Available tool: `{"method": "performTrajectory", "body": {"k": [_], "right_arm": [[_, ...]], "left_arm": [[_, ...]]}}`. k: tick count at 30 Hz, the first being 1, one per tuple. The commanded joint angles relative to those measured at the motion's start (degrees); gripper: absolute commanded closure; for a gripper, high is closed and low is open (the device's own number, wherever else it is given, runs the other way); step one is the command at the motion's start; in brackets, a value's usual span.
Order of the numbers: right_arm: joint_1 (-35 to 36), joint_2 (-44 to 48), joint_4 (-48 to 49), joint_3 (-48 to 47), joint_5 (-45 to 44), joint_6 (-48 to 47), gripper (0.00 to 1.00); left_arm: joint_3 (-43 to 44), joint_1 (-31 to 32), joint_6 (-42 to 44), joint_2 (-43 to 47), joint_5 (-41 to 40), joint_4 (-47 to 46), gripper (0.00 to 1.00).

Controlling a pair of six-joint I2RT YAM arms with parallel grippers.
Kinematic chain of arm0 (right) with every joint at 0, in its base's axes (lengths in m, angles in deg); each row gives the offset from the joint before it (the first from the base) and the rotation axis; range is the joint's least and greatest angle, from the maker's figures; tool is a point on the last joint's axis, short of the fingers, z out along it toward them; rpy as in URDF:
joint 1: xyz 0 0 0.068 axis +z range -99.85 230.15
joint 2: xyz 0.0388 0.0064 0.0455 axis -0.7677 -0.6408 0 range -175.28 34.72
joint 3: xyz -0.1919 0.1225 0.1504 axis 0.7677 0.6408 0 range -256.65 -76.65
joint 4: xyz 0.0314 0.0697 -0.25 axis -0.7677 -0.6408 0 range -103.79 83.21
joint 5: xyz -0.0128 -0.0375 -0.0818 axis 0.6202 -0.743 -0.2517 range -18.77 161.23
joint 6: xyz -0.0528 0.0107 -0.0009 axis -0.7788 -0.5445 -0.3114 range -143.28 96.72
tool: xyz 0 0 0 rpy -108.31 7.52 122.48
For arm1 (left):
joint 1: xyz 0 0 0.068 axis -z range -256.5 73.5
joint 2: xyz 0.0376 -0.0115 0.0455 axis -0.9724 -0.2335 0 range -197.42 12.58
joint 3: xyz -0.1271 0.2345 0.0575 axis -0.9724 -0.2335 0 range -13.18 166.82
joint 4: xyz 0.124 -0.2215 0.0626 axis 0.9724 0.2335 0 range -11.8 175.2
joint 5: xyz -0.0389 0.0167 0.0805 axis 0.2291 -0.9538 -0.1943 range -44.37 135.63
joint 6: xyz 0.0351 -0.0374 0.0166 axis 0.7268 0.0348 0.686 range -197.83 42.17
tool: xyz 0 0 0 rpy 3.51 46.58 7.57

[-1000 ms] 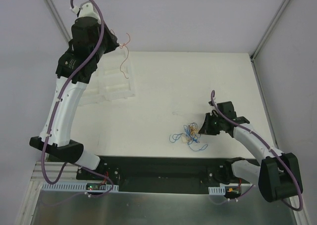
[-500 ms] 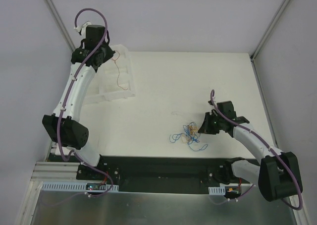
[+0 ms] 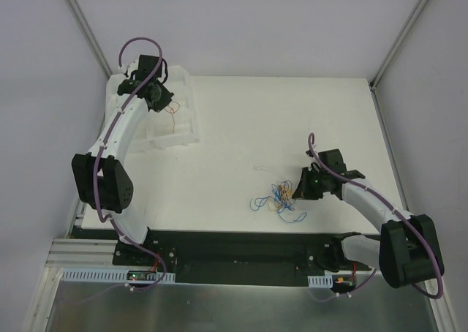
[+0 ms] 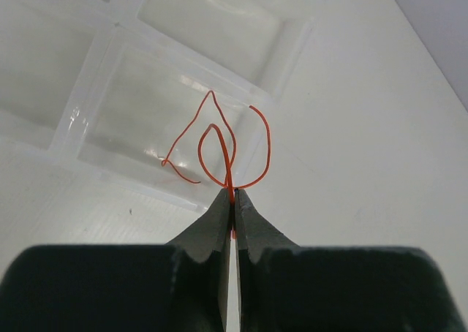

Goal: Untangle the cables

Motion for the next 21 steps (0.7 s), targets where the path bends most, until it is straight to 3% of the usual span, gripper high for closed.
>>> {"method": "performTrajectory", "body": {"k": [1,10,11,14,16,21], "right_arm": [[-0.35,-0.72,0.57,-1.3,0.94,-1.13,0.99],[-0.44,0.07,-0.23,-1.65,1.29,-1.22,0.99],[-0.35,0.16,-0.23,-1.65,1.29,-1.22,0.99],[-0.44,0.51,-0.58,-1.74,1.38,-1.22,0.99],[-0.44,0.77,-0.75,-1.74,1.38,-1.22,0.99],[-0.35,0.43,-1.19,-2.17,1.12,-0.96,0.99]], "left_arm": [[-1.72,-1.94,-6.68,-2.14,3.33,2.13,1.0],[0.3,-3.17,-8.62,-6.55,7.03,7.23,0.99],[0.56,-3.35,-8.36,-6.72,7.3,7.58,0.92],[1.09,-3.35,-6.95,-6.02,6.16,8.55,0.54],[1.09,-3.35,-5.9,-4.97,4.93,8.99,0.4],[-0.31,-3.35,-2.82,-1.11,4.83,9.52,0.31]]}}
